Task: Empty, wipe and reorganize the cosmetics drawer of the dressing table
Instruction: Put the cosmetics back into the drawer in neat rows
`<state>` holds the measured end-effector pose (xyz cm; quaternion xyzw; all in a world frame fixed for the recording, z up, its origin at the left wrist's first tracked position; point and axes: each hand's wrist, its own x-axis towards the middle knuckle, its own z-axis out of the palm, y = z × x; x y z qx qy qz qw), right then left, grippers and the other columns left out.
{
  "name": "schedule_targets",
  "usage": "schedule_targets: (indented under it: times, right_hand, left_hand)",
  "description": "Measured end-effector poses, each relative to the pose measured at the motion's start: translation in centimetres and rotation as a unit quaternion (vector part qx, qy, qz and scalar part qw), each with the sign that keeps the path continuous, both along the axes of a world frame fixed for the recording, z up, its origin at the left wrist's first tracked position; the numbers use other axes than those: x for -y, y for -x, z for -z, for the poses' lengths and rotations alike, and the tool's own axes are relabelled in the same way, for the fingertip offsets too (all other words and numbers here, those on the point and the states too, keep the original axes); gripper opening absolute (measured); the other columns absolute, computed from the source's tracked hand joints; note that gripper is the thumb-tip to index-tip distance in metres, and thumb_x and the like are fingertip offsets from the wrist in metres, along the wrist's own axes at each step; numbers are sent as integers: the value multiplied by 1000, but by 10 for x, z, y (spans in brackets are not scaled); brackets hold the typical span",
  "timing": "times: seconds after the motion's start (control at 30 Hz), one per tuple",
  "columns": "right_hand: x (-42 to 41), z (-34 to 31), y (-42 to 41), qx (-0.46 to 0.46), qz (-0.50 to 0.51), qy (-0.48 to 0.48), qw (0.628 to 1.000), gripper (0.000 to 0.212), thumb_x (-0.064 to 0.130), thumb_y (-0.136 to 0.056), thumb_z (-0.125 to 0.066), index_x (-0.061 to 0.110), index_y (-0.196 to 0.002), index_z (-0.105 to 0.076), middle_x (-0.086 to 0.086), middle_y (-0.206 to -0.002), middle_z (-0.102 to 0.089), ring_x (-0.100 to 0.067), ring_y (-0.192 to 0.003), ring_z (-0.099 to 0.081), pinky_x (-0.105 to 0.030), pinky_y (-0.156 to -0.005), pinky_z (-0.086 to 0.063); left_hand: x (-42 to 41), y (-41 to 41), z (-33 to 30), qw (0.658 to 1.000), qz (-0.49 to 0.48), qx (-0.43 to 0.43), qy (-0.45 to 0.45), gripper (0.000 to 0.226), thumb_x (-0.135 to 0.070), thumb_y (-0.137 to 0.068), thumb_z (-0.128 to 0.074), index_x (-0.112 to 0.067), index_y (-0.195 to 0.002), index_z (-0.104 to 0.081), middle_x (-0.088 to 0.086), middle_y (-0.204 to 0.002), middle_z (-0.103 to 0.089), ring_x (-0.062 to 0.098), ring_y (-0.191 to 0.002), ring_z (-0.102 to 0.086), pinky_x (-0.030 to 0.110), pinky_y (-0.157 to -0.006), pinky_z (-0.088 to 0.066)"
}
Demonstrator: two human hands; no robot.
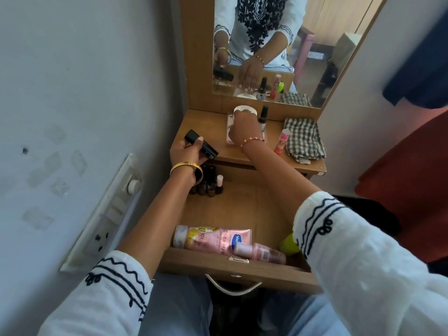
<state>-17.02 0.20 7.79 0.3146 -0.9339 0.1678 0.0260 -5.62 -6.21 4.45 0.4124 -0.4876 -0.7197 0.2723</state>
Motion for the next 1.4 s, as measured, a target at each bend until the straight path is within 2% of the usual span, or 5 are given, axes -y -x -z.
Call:
schedule_targets:
  times: [0.2, 0.53, 0.83, 1.1, 1.4]
  right_hand:
    - [0, 16, 4, -41, -18, -64, 997, 47, 13, -85, -56, 0, -129, -43, -16, -135, -45, -31, -127, -40, -41, -102, -38]
    - [-9, 12, -20, -139, -53, 15, 989, 31, 12, -90, -48, 5, -120, -54, -15, -123, -55, -30, -116, -47, -33, -96, -39]
    - [7, 12, -4, 3, -20, -51, 998, 58, 37, -80, -66, 8, -126, -47, -15, -131, -46, -31, -123, -43, -39, -99, -39]
    - [-24, 3, -30, 78, -16, 57, 995, 65, 38, -76, -70, 9, -129, -47, -13, -132, -43, -29, -121, -42, -36, -98, -41]
    - [-66, 31, -92, 169, -56, 104, 978, 67, 33, -73, -76, 12, -130, -49, -10, -127, -52, -25, -119, -47, -31, -97, -42]
  left_hand:
    - [0, 1, 7, 1000, 2, 9, 4, 30, -14, -88, -59, -2, -116, -56, 17, -118, -60, 30, -107, -60, 32, -78, -54]
    - [-2, 2, 13, 1000, -1, 17, -10, 38, -15, -87, -61, -3, -122, -53, 18, -121, -59, 31, -108, -60, 31, -73, -55]
    - [0, -4, 9, 1000, 15, 19, -2, 31, -12, -88, -59, -5, -118, -54, 16, -120, -58, 31, -109, -59, 34, -79, -54]
    - [-10, -24, 9, 996, 64, -30, -49, 24, -16, -94, -49, -5, -116, -53, 10, -97, -58, 27, -93, -60, 41, -85, -53]
    - [-27, -64, 25, 969, 172, -109, -138, 19, -13, -98, -36, -11, -97, -55, 10, -88, -60, 22, -73, -64, 35, -56, -60]
